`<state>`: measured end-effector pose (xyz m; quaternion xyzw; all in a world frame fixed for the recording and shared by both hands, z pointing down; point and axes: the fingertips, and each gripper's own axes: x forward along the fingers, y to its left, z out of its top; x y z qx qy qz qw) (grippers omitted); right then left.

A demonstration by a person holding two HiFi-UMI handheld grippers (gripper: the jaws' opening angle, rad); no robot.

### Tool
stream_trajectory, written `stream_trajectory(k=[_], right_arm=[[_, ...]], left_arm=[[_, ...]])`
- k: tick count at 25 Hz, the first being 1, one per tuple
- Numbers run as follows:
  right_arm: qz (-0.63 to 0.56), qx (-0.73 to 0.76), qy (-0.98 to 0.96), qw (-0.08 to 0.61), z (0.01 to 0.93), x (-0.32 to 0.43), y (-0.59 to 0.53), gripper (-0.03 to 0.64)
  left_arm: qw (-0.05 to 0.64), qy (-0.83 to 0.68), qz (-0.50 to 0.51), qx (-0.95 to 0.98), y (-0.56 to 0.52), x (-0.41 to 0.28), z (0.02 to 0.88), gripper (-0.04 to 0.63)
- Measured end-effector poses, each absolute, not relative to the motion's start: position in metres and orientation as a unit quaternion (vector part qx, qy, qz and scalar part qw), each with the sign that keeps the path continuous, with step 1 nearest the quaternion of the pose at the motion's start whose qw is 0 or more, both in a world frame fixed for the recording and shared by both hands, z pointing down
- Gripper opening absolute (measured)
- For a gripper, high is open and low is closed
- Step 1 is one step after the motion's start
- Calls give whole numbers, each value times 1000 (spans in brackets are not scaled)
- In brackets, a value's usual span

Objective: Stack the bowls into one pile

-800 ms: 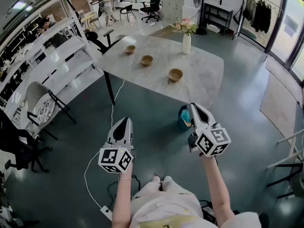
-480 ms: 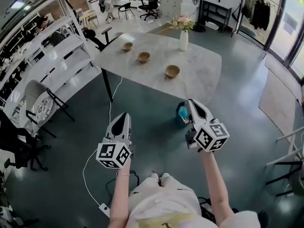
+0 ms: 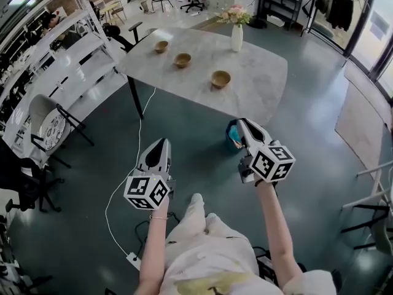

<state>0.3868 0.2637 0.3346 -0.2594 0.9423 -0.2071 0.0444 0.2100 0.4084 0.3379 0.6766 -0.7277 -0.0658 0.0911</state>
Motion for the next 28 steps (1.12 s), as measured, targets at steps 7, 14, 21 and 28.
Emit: stream_trajectory(k=[7,14,21,28], right_arm=[[-222,-274,935,29,356,370,224,42],[-237,-302,923,18,379,335,161,78],[-258,-326,909,0,409,283,87,108],[-265,-356,896,-17,431,250,34,138]], left_arm=[[117,-722,-62,679,369,193,359,0],[149,-707,-64,688,304,155,386,0],[184,-685,-60,703,224,106,411,0],[204,-654,-58,726,159,76,427,0]])
